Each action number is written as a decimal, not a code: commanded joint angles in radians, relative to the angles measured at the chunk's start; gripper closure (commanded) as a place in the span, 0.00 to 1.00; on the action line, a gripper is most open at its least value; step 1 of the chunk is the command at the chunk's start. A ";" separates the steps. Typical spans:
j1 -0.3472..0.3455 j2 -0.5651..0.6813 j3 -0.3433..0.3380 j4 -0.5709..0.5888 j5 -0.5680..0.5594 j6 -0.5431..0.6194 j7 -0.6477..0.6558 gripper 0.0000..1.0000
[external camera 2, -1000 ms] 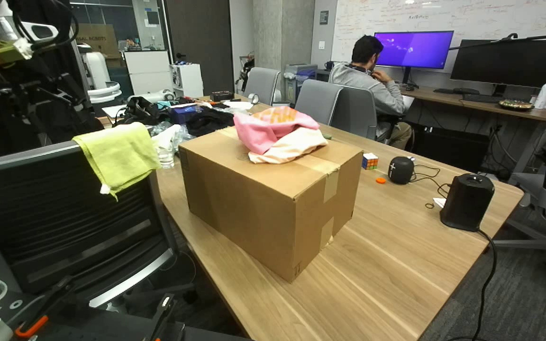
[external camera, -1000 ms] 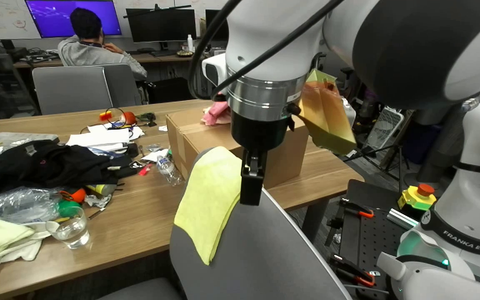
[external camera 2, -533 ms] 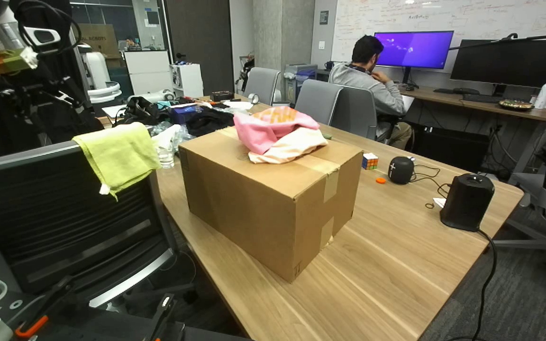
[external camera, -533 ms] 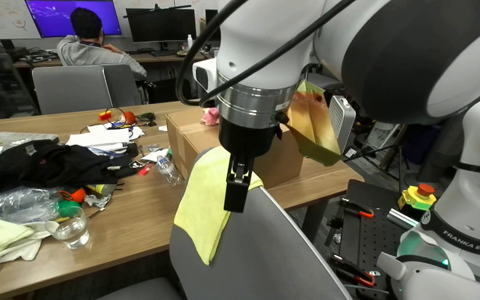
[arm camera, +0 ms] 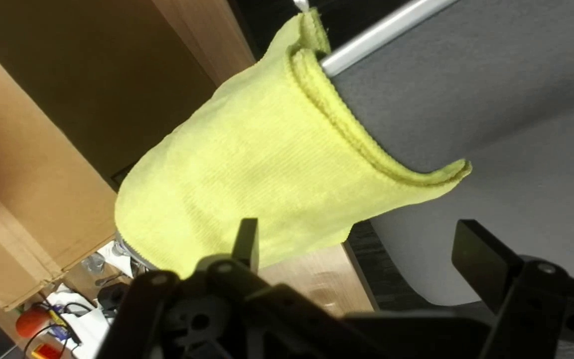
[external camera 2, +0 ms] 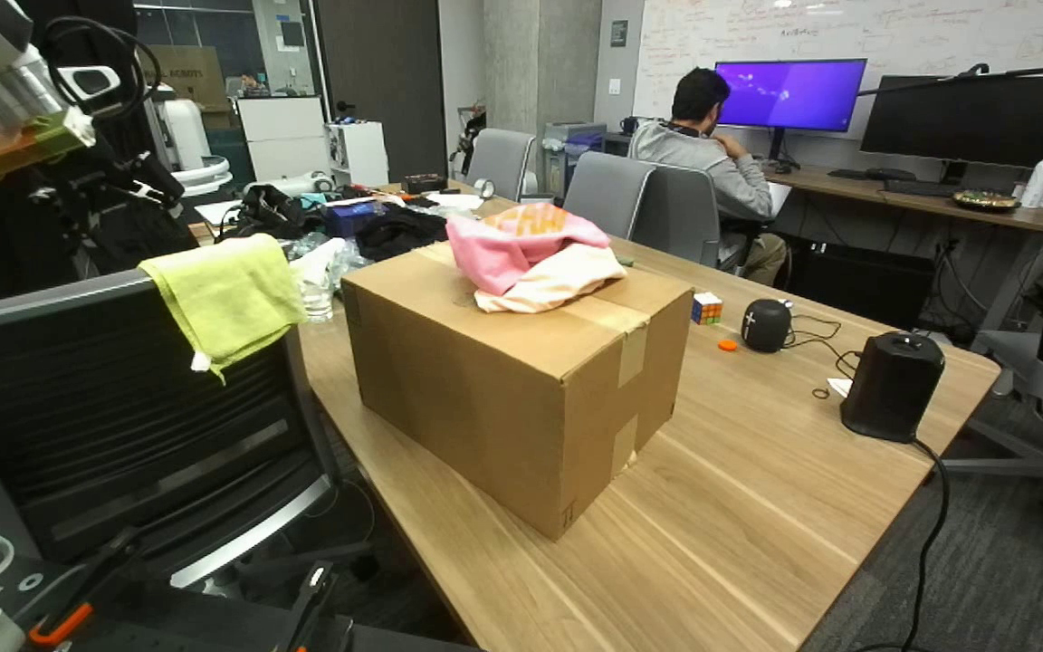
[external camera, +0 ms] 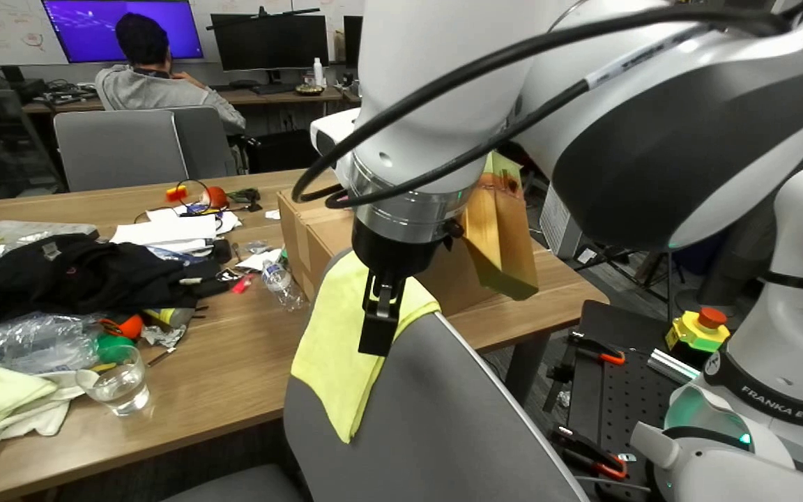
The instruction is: Place the peach and pink shirts and the yellow cloth on top of the brown box
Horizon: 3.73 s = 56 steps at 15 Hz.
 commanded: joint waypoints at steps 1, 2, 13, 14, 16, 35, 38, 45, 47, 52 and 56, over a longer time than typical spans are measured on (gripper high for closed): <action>-0.009 0.013 -0.003 -0.004 -0.100 0.032 0.063 0.00; -0.011 0.016 -0.007 -0.003 -0.125 0.030 0.075 0.00; -0.022 0.043 -0.054 -0.009 -0.226 0.007 0.129 0.00; -0.021 0.045 -0.056 -0.010 -0.228 0.006 0.133 0.00; -0.019 0.048 -0.058 -0.013 -0.220 0.003 0.132 0.00; -0.031 0.036 -0.082 -0.009 -0.158 -0.006 0.134 0.89; -0.033 0.014 -0.088 -0.008 -0.159 -0.008 0.130 0.96; -0.032 -0.063 -0.088 0.020 -0.124 -0.035 0.095 0.93; -0.037 -0.090 -0.082 0.054 -0.135 -0.045 0.097 0.93; -0.064 -0.126 -0.085 0.163 -0.131 -0.068 0.094 0.93; -0.104 -0.107 -0.093 0.268 -0.135 -0.103 0.099 0.93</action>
